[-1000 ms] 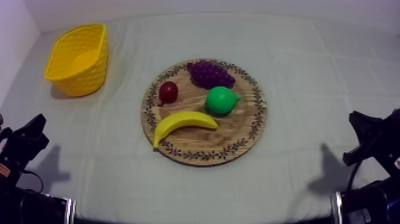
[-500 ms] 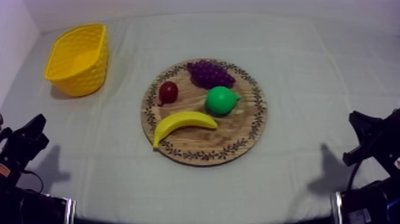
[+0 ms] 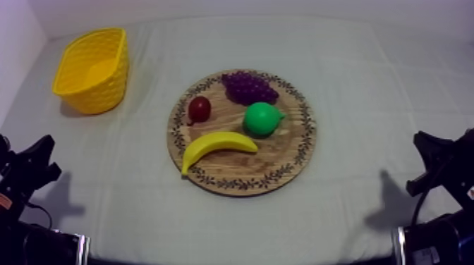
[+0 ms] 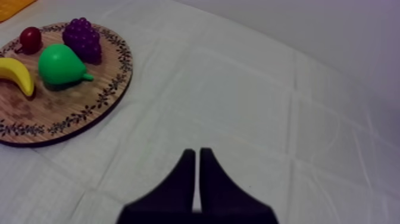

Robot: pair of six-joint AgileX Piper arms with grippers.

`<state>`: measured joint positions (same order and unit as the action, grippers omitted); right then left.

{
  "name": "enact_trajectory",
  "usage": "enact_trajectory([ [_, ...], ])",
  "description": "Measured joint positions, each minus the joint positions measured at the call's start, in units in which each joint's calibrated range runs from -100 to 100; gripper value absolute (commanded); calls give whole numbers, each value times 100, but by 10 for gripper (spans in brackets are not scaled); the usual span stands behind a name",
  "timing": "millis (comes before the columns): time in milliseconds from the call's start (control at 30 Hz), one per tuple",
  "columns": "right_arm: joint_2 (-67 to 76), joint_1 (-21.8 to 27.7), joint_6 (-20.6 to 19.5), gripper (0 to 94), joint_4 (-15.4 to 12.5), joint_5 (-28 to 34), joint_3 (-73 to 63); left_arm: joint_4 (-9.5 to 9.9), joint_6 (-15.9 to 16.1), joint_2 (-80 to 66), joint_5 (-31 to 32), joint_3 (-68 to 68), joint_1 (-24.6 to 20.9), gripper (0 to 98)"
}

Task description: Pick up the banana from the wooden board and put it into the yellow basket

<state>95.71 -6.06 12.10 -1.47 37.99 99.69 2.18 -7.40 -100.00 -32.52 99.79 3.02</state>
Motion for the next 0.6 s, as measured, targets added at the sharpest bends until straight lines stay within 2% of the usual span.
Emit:
enact_trajectory([
  [100, 0, 0, 0, 5, 0, 0, 0, -8, -141, 0, 35, 0, 4, 15],
  [267, 0, 0, 0, 5, 0, 0, 0, -218, -267, 136, 252, -241, 201, 6],
  [433, 0, 0, 0, 5, 0, 0, 0, -218, 33, 785, 328, -1130, 682, 2],
  [600, 0, 0, 0, 5, 0, 0, 0, -128, 518, 1966, -303, -2742, 1254, 2],
])
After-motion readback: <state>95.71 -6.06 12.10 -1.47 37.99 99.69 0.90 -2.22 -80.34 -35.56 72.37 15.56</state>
